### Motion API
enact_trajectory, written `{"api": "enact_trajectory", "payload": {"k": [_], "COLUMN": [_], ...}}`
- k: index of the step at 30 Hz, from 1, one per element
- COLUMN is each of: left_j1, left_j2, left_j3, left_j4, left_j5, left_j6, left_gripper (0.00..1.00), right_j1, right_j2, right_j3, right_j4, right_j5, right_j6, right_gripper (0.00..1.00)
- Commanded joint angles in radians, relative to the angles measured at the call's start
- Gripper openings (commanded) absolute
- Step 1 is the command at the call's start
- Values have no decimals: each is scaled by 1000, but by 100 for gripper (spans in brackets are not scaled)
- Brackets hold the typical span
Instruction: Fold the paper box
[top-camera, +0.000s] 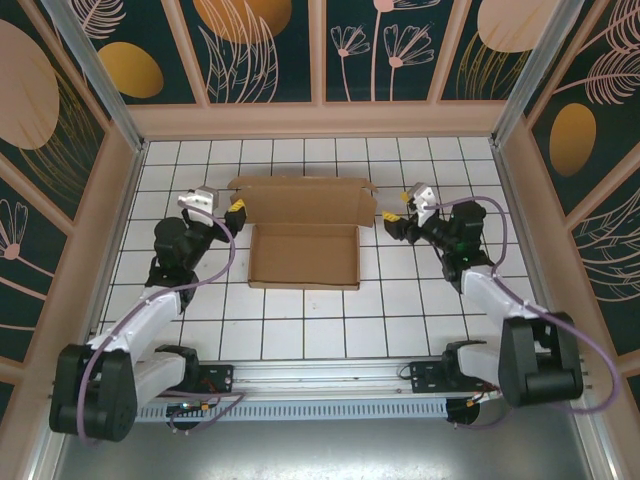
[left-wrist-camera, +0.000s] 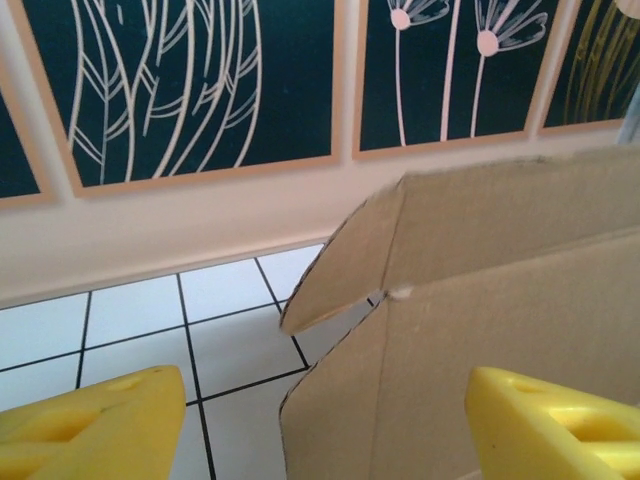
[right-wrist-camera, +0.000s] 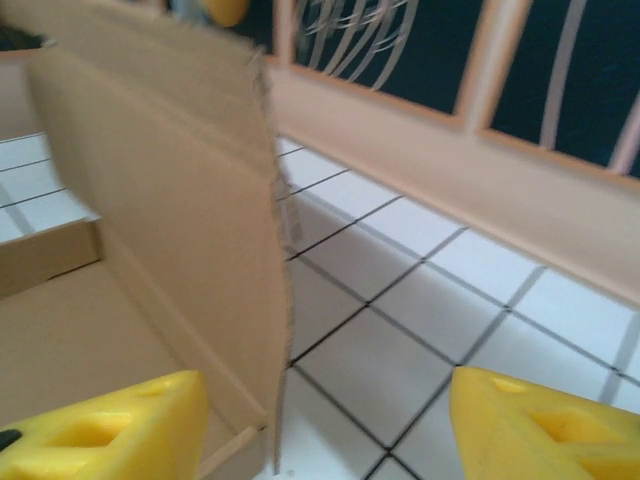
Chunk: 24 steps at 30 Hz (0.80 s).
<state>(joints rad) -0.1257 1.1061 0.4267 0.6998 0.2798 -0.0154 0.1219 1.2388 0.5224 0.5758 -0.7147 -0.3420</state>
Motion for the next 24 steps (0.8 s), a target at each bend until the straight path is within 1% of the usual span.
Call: {"api": "enact_trajectory", "payload": {"k": [1,4,6,10,12,16,19,24], "left_j1": [66,109,144,213,230,235,235,234], "left_j2": [35,78,121,212,245,314,348,407], "left_j3": [-8,-27,-41,-21,12,115,140,165], "left_j4": [238,324,385,428,393,217,185,189], "left_j5": [155,169,225,327,370,484,554,617], "left_j6": [-10,-14,-5,-7,12,76,103,122], "left_gripper": [74,72,70,68,68,65,64,62], "right_j1": [-5,-1,6,30,37,46,52,59], "right_j2": [72,139,176,224,238,258,268,292], "right_j3": [58,88,112,154,160,166,169,188], "right_j4": [125,145,143,122,124,124,108,75], "right_j5": [-224,-224,-224,-201,-194,-185,-181,-184], "right_j6": [-37,-35,-34,-51,-53,-57,-72,-86], "right_gripper": [64,62,61,58,57,54,54,51]}}
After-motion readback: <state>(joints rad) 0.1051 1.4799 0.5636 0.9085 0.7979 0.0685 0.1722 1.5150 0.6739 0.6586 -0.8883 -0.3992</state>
